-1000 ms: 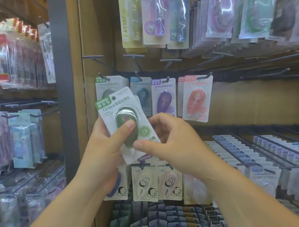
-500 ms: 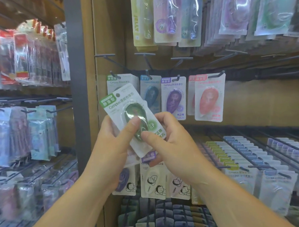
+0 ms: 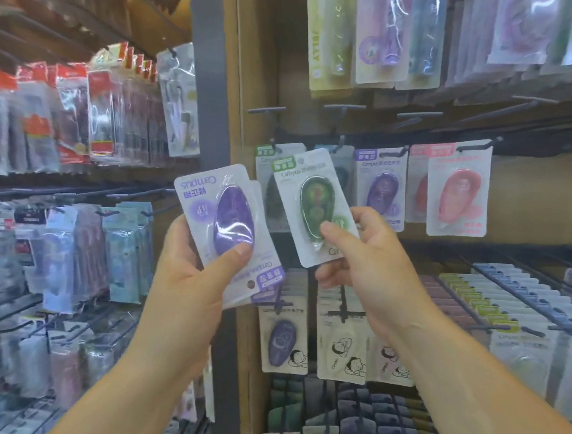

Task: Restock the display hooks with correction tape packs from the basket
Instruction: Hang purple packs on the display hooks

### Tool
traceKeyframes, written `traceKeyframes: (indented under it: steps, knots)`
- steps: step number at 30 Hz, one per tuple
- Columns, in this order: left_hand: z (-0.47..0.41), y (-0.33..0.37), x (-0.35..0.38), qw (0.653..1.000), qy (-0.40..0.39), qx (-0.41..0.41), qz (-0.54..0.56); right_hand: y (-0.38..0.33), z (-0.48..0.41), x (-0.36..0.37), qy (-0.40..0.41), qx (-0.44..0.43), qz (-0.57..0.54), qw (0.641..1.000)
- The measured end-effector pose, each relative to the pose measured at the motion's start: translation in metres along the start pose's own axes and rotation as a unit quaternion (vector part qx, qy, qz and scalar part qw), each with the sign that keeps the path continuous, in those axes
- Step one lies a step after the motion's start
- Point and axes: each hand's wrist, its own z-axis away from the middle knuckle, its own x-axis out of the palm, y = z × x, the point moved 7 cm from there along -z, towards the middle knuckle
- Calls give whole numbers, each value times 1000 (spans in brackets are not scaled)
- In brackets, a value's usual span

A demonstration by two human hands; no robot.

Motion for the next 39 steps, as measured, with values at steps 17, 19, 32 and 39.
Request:
traceKeyframes:
  steps: [17, 19, 32, 39]
  knots:
    - [-23, 9, -55, 998, -57, -25, 12, 12, -17, 51, 92, -55, 60, 992]
    - [-24, 9, -56, 997, -69, -20, 15, 11, -19, 52, 101, -54, 71, 991]
    - [-26, 3, -61, 993, -108, -25, 33, 22, -60, 59, 101, 62, 231, 966]
    - [-26, 8, -59, 992, -119, -28, 41, 6, -52, 41, 172, 11, 345, 923]
